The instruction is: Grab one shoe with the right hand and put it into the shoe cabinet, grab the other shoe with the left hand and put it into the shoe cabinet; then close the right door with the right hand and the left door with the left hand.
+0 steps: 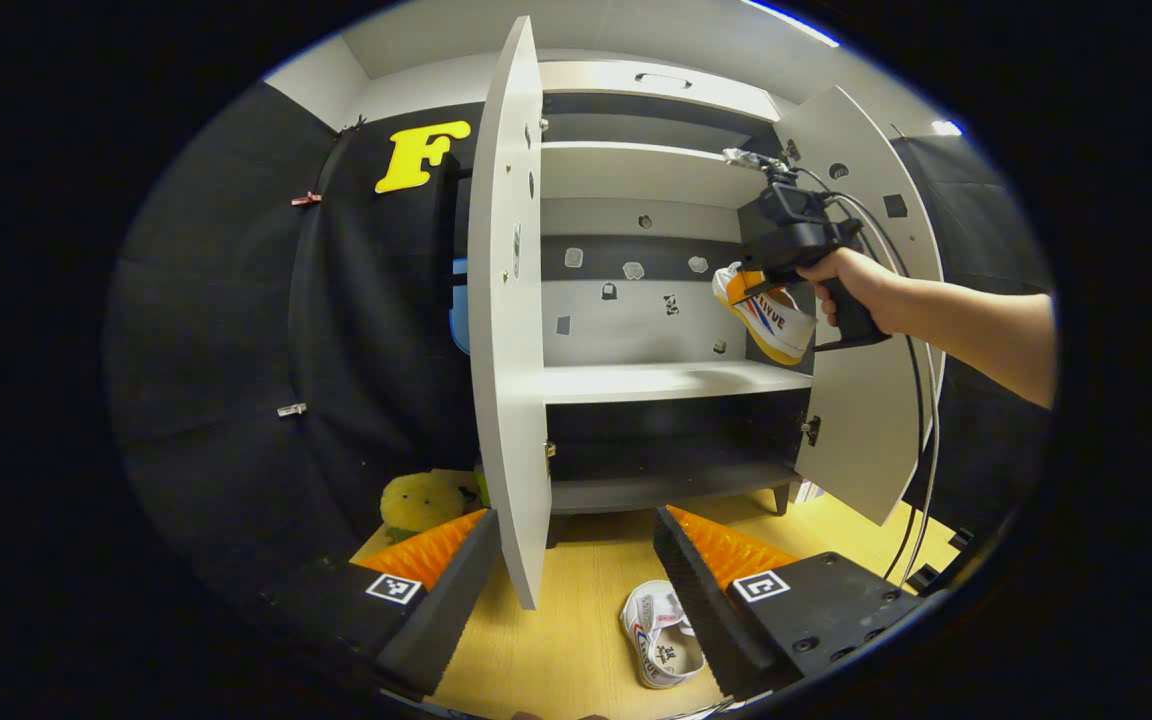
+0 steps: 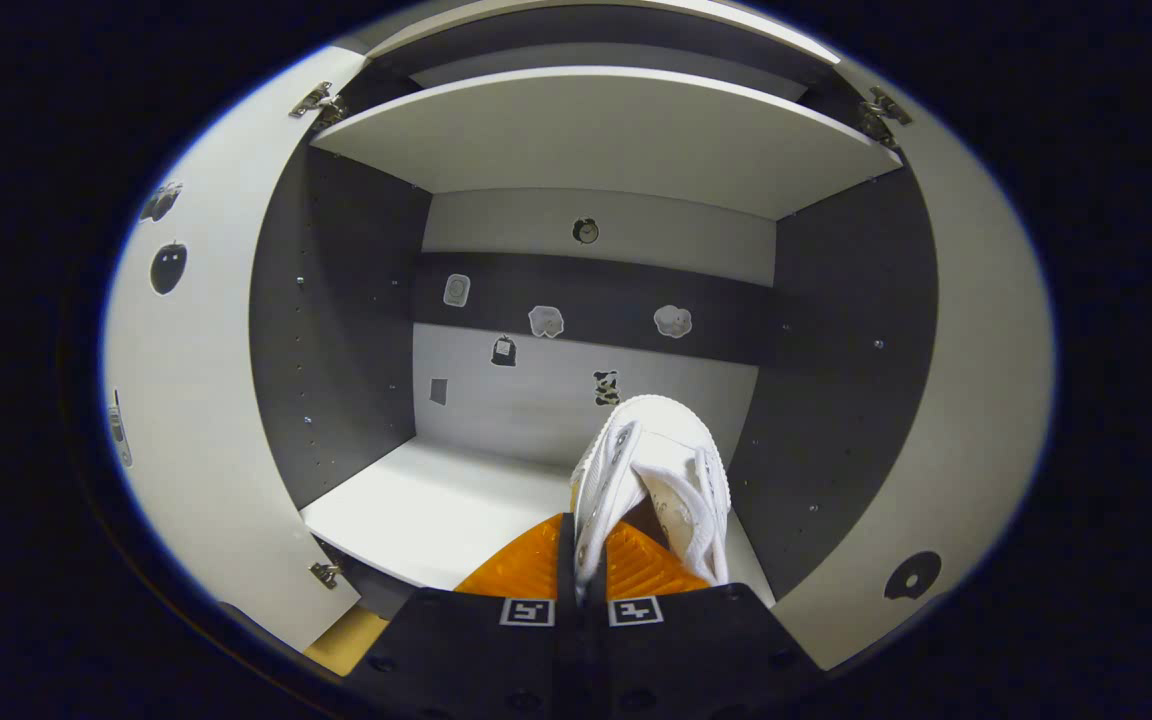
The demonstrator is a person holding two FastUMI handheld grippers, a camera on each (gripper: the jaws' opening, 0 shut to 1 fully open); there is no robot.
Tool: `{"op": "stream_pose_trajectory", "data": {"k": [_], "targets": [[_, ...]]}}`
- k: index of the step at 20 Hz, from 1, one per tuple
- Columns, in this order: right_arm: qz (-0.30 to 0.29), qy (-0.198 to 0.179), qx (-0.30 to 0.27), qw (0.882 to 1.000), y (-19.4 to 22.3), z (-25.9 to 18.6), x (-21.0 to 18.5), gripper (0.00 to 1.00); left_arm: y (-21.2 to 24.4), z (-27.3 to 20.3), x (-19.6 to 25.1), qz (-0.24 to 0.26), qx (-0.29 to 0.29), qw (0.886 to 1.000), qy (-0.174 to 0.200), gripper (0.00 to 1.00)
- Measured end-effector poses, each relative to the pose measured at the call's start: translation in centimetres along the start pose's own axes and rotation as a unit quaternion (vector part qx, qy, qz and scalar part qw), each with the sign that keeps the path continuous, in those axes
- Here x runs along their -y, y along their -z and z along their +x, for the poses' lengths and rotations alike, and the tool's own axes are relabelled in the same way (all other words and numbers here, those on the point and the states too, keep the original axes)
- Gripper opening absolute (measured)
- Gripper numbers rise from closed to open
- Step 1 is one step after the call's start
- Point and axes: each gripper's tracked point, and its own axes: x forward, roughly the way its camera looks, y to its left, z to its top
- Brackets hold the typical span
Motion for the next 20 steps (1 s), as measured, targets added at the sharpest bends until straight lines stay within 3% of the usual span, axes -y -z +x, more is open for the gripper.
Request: {"op": "stream_pose_trajectory", "data": {"k": [4,8,17,20], "targets": [[-0.010,0.017,-0.027,0.999,0.6,6.5,1.0,0.05,0.1,0.6,-0.4,0.014,-0.003,1.000,-0.017,0.97],[-0.009,0.027,-0.087,0.996,4.0,11.9,1.9,0.05,-0.2,0.5,-0.6,-0.013,-0.003,0.999,-0.039,0.97],[0.008,0.028,-0.178,0.984,8.7,16.0,1.2,0.05,0.3,-0.8,-2.6,0.024,-0.012,0.996,-0.089,0.96],[0.040,0.034,-0.200,0.978,9.4,15.9,0.8,0.10,0.5,-0.9,-2.7,-0.002,-0.015,0.996,-0.094,0.97]]}}
